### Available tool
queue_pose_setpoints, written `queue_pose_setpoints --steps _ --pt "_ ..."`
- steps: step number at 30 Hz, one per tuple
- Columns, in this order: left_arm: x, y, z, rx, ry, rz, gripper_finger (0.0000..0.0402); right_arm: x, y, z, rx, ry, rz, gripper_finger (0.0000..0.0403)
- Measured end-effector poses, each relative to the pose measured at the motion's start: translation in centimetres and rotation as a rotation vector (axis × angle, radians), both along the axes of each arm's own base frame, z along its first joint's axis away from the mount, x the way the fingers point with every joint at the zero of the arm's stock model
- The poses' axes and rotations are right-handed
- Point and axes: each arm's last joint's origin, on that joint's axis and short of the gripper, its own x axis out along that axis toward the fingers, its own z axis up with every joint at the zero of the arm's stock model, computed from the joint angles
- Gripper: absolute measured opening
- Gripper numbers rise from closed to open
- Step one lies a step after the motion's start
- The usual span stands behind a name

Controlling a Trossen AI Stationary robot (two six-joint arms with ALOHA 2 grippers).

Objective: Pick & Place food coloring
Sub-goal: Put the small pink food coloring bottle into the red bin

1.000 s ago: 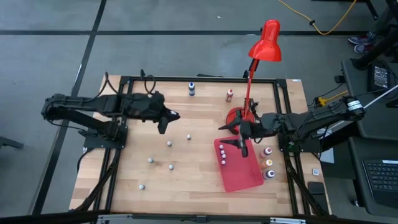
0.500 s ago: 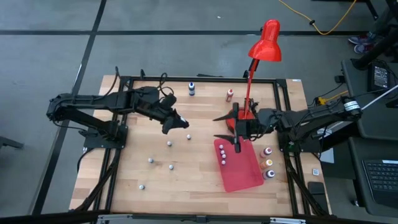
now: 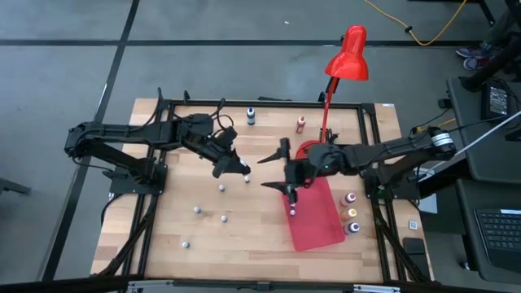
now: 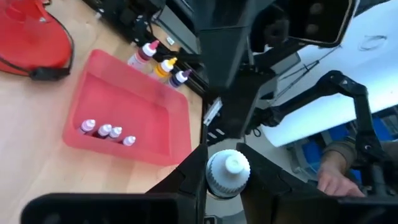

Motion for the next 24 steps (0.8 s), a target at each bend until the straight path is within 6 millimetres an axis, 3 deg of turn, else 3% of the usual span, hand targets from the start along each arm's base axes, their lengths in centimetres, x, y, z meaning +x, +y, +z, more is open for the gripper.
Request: queue_pose_setpoints --steps 8,24 --pt "0.0 -0.1 0.1 -0.023 -0.006 -0.044 0.0063 2.0 -0.5 1.0 0.004 0.021 0.024 0.0308" --pt "0.0 -0.1 0.1 -0.03 -0.004 -0.044 0.0063 2.5 -0.3 1.0 -0.046 -0.025 0.033 0.0308"
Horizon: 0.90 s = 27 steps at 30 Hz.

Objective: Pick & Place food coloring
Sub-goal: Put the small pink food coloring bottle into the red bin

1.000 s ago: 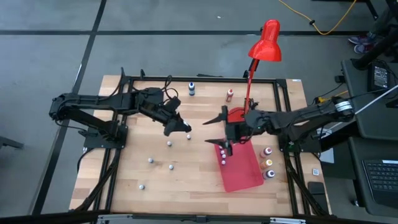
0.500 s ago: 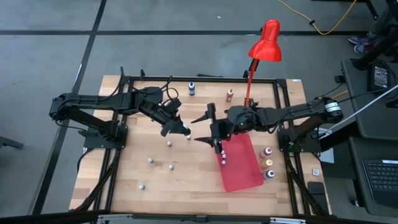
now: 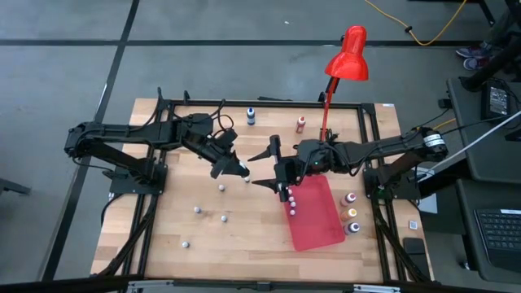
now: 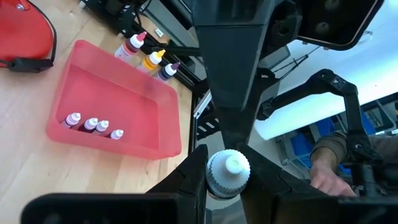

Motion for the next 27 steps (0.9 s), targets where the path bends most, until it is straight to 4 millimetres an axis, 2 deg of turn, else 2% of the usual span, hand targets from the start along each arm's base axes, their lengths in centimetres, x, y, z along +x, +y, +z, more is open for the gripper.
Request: queue_pose_setpoints --steps 5,13,27 --pt "0.0 0.0 0.0 0.0 -0.002 0.0 0.0063 0.2 0.0 0.2 -0.012 -0.035 0.011 0.0307" --pt "0.0 0.0 0.1 -0.007 -0.006 -0.016 0.0063 1.3 0.2 -1.0 -0.034 -0.025 0.021 0.0307" --pt "0.0 -0.1 0.1 -0.031 0.0 -0.043 0.0063 1.6 -0.5 -0.9 -0.039 -0.053 0.006 0.0307"
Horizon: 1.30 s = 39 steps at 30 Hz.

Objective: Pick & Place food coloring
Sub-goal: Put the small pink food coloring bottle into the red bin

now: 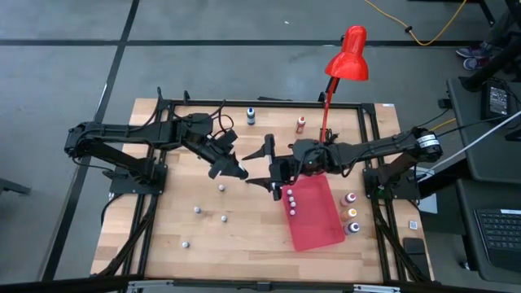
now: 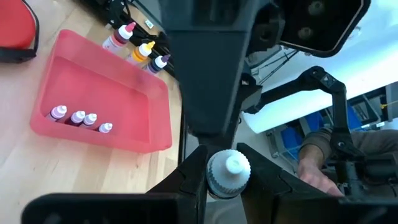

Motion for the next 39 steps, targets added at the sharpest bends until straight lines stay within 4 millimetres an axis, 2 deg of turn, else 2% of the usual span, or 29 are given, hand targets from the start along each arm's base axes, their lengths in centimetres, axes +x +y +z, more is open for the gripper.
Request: queue_pose_setpoints --steps 9,17,35,39 --pt "0.0 0.0 0.0 0.0 0.0 -0.002 0.0063 0.8 0.2 1.1 0.009 -0.027 0.035 0.0307" --pt "0.0 0.0 -0.1 -0.004 0.008 -0.005 0.0063 2.3 0.5 0.6 -0.003 0.069 0.04 0.0307" --pt "-0.1 -0.1 -0.1 -0.025 0.022 -0.024 0.0063 2.3 0.4 0.7 -0.005 0.065 0.012 0.0307" --pt "-0.1 -0.1 -0.2 -0.026 0.024 -0.023 0.0063 2.3 0.4 0.7 -0.005 0.065 0.007 0.0293"
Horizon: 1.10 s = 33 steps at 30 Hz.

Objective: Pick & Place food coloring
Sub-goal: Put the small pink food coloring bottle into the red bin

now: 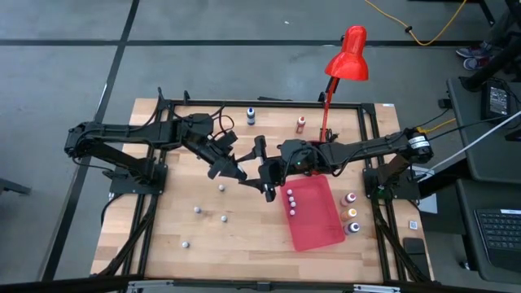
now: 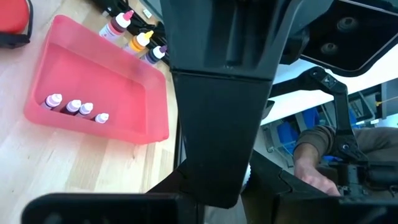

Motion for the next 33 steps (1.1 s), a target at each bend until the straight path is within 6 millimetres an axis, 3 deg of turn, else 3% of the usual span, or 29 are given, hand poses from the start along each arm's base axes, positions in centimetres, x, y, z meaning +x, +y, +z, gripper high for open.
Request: queue_pose_setpoints --steps 10,20,24,33 --pt "-0.04 0.04 -0.08 -0.002 0.017 0.02 0.0063 -0.1 0.54 -0.04 -0.004 0.004 0.007 0.0233" --pt "-0.05 0.04 -0.1 -0.007 0.023 0.026 0.0066 -0.12 0.66 -0.05 -0.002 0.004 0.009 0.0241" --pt "-0.04 0.05 -0.09 -0.007 0.022 0.027 0.0086 -0.13 0.67 -0.04 -0.001 0.004 0.01 0.0225" --pt "-0.03 0.55 -0.1 -0.001 0.022 0.062 0.0128 -0.2 0.83 -0.01 -0.019 0.001 -0.058 0.0237"
